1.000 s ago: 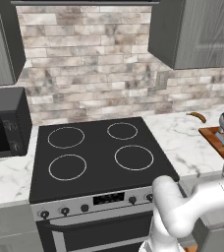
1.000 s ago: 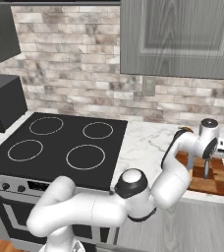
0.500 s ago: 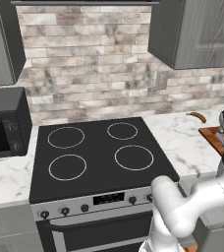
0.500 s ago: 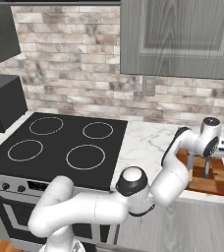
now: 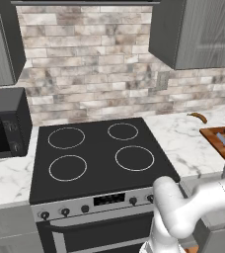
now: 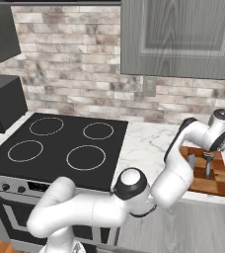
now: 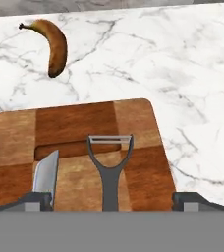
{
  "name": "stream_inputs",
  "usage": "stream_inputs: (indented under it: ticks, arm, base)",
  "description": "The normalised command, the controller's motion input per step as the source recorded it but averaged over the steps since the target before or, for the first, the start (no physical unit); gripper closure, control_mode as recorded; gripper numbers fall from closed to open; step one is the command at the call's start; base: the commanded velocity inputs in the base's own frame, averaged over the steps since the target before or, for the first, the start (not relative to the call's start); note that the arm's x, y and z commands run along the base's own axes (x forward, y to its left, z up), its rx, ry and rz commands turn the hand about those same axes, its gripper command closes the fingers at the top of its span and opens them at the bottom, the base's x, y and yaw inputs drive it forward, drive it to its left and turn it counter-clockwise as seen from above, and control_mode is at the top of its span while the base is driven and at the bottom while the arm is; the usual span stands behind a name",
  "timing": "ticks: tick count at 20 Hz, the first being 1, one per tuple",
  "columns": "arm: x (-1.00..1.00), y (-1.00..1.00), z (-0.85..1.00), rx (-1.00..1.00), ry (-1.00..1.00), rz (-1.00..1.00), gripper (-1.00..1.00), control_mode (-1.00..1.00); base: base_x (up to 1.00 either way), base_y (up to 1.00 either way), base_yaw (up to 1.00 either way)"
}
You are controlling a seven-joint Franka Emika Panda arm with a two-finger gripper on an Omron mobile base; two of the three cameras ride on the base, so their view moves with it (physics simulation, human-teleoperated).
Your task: Open the drawer on the right and place the cutting tools on the cutting board.
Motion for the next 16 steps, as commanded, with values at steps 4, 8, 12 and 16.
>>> stream_inputs:
  ticks: [4,8,12,16]
  arm:
    - [-0.31,0.66,0.32,0.00,-0.36,0.01,-1.00,-1.00]
    - [-0.28,1.00,0.38,0.00,-0.35,0.01,-1.00,-1.00]
    - [-0.17,1.00,0.70,-0.01,-0.19,0.00,-1.00,-1.00]
    - [-0.02,1.00,0.79,-0.07,-0.01,0.01,-1.00,-1.00]
  base:
    - [0.00,0.00,0.00]
    - [0.00,0.00,0.00]
    - [0.00,0.00,0.00]
    - [0.00,0.00,0.00]
